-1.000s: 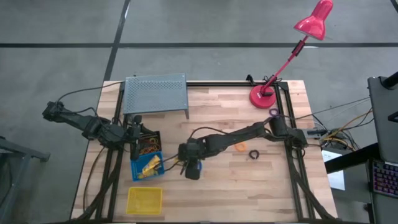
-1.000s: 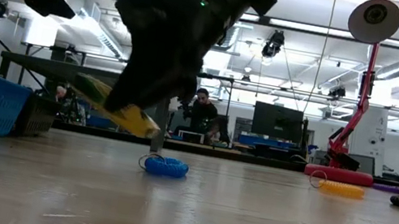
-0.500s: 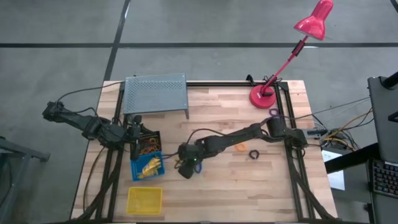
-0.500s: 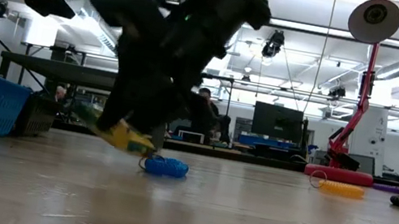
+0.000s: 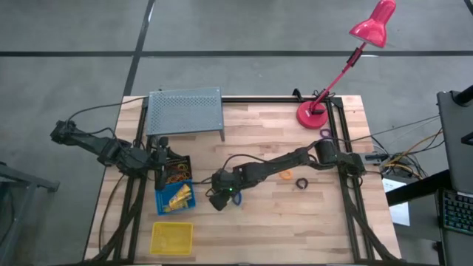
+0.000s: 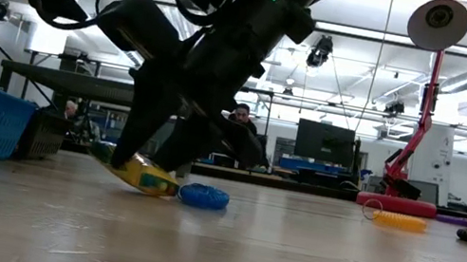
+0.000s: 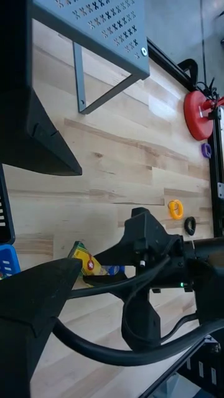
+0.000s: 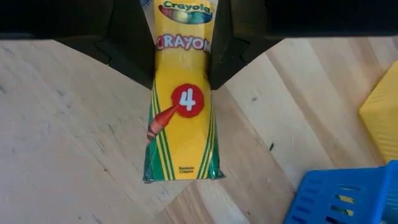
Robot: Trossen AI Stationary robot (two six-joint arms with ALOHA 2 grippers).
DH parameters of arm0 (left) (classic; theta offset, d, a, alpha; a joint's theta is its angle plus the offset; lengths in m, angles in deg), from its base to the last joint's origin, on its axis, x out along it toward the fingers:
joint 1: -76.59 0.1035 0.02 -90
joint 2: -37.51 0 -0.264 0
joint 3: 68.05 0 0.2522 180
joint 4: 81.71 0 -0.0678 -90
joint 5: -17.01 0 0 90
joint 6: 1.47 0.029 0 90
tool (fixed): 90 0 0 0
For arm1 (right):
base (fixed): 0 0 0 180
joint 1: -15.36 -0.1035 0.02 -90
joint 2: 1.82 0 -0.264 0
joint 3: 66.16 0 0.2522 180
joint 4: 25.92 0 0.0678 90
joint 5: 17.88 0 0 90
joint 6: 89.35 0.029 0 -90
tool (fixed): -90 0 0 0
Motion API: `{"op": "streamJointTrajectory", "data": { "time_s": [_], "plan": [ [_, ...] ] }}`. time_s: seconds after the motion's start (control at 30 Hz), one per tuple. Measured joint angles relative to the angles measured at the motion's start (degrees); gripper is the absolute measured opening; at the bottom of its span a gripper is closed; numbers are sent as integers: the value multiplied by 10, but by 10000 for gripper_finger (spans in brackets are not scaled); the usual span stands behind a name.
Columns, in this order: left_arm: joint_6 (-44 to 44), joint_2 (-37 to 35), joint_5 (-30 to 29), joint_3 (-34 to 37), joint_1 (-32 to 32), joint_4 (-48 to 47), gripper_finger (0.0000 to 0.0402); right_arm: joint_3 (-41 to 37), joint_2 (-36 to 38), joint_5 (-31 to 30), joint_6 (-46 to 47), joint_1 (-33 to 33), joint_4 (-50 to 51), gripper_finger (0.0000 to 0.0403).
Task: Pick & Place Office Desk Supplies
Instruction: Put the yellow crayon box in the blue bin
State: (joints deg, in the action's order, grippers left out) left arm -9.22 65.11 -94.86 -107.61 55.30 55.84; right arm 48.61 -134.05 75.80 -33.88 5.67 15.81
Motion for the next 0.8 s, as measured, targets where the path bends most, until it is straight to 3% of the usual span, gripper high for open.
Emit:
{"op": "streamJointTrajectory", "data": {
  "time_s": [0.33, 0.47, 0.57, 0.7, 0.8],
  "plan": [
    [0, 0, 0, 0, 0, 0, 232, 0, 0, 3, -2, 0, -5, 203],
    [0, 0, 0, 0, 0, 1, 232, -1, 16, 2, -61, 0, -18, 214],
    [0, 0, 0, 0, 0, 1, 232, -1, 48, -61, -129, -3, -38, 214],
    [0, 0, 0, 0, 0, 0, 232, -20, 89, -210, -192, -24, -79, 215],
    [0, 0, 0, 0, 0, 0, 232, -63, 128, -267, -236, -38, -136, 215]
  ]
}}
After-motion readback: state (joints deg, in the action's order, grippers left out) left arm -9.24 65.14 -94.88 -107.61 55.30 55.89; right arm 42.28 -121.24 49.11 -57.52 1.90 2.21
